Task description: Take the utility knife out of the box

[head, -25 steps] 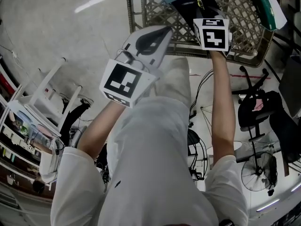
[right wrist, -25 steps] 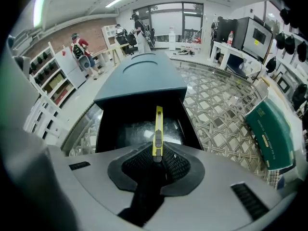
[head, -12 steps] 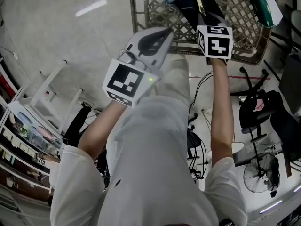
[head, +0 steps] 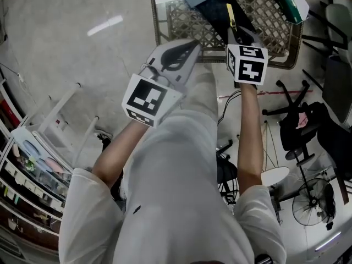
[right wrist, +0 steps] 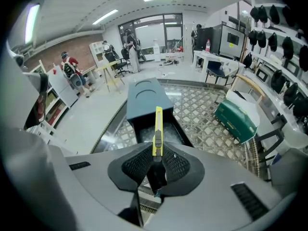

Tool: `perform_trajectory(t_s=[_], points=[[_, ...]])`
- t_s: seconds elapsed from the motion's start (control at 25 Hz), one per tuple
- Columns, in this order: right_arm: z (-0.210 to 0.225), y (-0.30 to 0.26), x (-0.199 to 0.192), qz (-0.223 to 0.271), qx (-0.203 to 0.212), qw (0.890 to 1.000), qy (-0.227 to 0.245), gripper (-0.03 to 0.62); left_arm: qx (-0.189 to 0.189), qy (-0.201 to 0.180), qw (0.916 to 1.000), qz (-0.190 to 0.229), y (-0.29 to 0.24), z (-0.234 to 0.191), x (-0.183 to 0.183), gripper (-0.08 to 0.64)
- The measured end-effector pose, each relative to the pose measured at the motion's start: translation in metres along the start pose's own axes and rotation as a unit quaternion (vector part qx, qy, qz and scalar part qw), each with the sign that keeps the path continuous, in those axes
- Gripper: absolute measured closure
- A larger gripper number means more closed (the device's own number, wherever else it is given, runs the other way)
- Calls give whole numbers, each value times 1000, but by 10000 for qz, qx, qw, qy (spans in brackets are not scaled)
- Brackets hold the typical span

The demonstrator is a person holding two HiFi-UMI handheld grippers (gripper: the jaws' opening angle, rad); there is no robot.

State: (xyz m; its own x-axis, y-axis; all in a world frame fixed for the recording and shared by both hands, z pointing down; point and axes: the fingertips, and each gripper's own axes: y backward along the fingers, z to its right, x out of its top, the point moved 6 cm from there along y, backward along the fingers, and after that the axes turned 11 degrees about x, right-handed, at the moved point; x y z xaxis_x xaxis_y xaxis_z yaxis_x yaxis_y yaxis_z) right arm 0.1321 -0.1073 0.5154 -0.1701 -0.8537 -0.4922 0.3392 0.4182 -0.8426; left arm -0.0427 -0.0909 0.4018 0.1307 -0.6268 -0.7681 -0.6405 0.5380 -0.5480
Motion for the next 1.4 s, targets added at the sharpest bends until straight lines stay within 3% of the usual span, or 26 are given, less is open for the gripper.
perform_trajectory(t_s=[0.72,1.12,1.4], points=[[-65,145,49,1335,-363,9904,64,538,-16,-162,9977,654,81,20,58,560],[-92,201,68,2130,-642,9748,170,538,129,-183,9943,1042,109,15,84,560],[-108,245,76,2726,-922,9569,383,538,216,-155,9895,1423,138,11,102,560]])
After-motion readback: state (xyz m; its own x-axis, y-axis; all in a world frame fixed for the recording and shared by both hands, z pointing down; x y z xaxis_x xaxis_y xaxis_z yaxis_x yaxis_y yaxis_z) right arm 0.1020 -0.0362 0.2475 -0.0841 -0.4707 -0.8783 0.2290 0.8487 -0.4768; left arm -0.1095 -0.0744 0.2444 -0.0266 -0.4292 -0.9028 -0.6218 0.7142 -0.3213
